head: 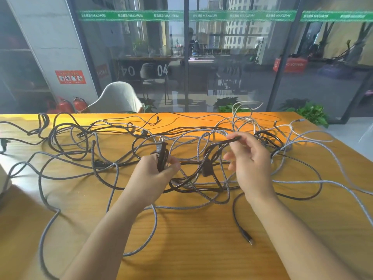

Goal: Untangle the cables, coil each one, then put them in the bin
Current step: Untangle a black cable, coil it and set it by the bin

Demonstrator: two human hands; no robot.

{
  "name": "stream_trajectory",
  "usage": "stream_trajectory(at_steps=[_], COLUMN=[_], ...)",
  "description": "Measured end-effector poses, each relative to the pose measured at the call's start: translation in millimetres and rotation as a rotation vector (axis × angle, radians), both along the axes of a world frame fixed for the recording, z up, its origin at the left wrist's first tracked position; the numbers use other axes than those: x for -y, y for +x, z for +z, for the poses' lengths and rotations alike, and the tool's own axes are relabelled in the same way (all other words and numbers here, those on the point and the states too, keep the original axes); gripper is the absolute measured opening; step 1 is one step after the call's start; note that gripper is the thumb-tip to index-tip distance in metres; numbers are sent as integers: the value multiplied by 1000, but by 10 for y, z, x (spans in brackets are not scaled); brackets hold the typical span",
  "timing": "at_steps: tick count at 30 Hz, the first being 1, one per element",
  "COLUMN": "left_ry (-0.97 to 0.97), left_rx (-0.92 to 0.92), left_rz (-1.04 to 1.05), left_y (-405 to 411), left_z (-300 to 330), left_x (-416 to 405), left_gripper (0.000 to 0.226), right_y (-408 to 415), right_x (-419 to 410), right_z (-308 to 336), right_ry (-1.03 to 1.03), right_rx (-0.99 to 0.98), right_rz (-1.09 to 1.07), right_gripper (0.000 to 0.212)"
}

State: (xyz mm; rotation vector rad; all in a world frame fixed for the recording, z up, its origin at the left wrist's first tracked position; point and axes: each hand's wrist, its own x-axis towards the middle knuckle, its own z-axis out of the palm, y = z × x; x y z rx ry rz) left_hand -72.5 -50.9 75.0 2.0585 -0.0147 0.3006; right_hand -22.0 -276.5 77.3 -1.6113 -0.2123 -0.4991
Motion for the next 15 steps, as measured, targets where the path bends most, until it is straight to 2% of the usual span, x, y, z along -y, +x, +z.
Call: stream_trajectory(at_steps=[2, 5, 9, 10, 15], left_ry=[-16, -48, -72, -78, -62], left_rx=[1, 23, 79, 91, 124], left_rz=[32, 98, 179, 194, 250], left_y=[-2, 15, 16, 15, 17], left_z=[6, 2, 22, 26, 13], left_x=[-6, -15, -2, -10, -83], left_gripper=[16, 17, 13, 13, 11], right_y=[14, 70, 109, 118, 108], right_x=[32, 74, 114, 141, 376], right_z=[48, 66, 79, 84, 131], right_ry=[197, 365, 728, 697, 149], right_rx=[-143, -306, -446, -441, -254], right_rz=[35, 124, 370, 451, 698], right_gripper=[16, 13, 16, 17, 20])
